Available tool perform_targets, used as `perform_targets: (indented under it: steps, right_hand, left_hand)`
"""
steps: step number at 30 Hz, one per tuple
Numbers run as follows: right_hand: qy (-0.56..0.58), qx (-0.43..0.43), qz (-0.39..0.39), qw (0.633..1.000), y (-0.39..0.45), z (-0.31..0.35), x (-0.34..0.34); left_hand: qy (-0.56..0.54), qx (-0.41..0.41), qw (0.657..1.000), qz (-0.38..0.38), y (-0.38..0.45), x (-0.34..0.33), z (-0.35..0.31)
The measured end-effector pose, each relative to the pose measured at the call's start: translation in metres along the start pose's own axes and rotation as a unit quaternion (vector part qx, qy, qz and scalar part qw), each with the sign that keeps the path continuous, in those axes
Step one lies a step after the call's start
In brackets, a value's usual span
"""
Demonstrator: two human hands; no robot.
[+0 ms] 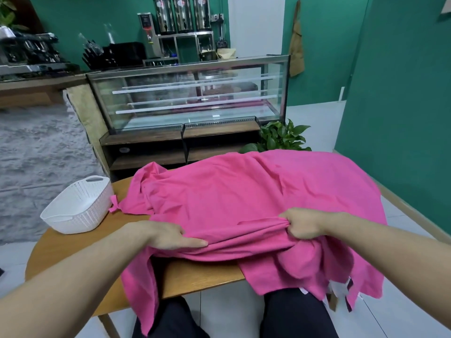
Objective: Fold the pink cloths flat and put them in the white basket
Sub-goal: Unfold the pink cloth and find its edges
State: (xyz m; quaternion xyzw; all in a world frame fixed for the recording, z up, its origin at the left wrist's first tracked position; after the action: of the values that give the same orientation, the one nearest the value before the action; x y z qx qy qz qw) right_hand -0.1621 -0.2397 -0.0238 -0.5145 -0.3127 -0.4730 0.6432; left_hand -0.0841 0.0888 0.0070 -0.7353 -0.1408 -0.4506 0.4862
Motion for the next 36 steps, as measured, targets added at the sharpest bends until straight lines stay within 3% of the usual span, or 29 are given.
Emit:
perform_targets:
  steps: [2,5,7,8,9,11,13,14,19,26,29,31,36]
  right_hand:
    - [-0.01,-0.017,0.041,0.999,0.0,0.002,-0.003]
    - [-0.07,-0.14,0.179,0.971,-0.002,0.003,-0.005]
    - [-0.025,-0.203,0.272,0.94,-0.002,0.006,-0.005]
    - [0.026,-0.204,0.283,0.937,0.002,0.006,-0.005]
    - [0.074,-0.191,0.258,0.944,0.009,0.006,-0.004]
    - [0.116,-0.144,0.121,0.975,0.024,0.005,-0.001]
    - [0.081,-0.088,-0.001,0.993,0.044,0.002,0.004]
    - [0.06,-0.07,-0.025,0.995,0.052,0.003,0.005]
    - [0.023,-0.067,-0.071,0.995,0.098,0.02,0.004]
    - [0.0,-0.029,-0.146,0.989,0.182,0.048,0.013]
    - [-0.015,-0.014,-0.165,0.986,0.224,0.059,0.023]
    - [-0.016,-0.002,-0.167,0.986,0.251,0.066,0.031]
    - [-0.02,0.06,-0.182,0.981,0.318,0.087,0.05]
  left_hand:
    - [-0.013,0.01,1.0,0.012,0.0,0.0,0.0]
    - [-0.072,-0.001,0.995,0.072,0.003,-0.004,-0.003]
    - [-0.141,-0.013,0.983,0.117,0.011,-0.007,-0.002]
    - [-0.159,-0.02,0.981,0.109,0.016,-0.009,0.001]
    - [-0.156,-0.034,0.984,0.076,0.023,-0.009,0.005]
    - [-0.086,-0.074,0.993,-0.036,0.039,-0.006,0.019]
    - [-0.027,-0.079,0.988,-0.128,0.054,-0.004,0.032]
    - [-0.031,-0.074,0.984,-0.157,0.061,-0.003,0.037]
    - [-0.093,-0.045,0.966,-0.236,0.112,0.001,0.062]
    - [-0.089,-0.066,0.948,-0.298,0.176,0.041,0.094]
    - [-0.072,-0.026,0.94,-0.332,0.2,0.061,0.113]
    - [-0.069,0.014,0.923,-0.379,0.215,0.073,0.133]
    - [-0.164,0.077,0.836,-0.517,0.237,0.089,0.187]
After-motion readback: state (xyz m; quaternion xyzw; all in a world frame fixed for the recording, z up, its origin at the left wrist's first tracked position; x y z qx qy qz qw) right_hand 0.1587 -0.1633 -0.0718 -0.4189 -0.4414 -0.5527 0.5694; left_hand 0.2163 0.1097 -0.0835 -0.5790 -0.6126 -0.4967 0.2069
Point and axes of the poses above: each hand's wrist, its own y-axis towards the middle knuckle, its own x-axis out of the back of the hand, z = x × y, the point moved 1 cm from there along y, towards the middle knuckle, and after that the axes turned 12 degrees about -x, right-handed, at the moved point
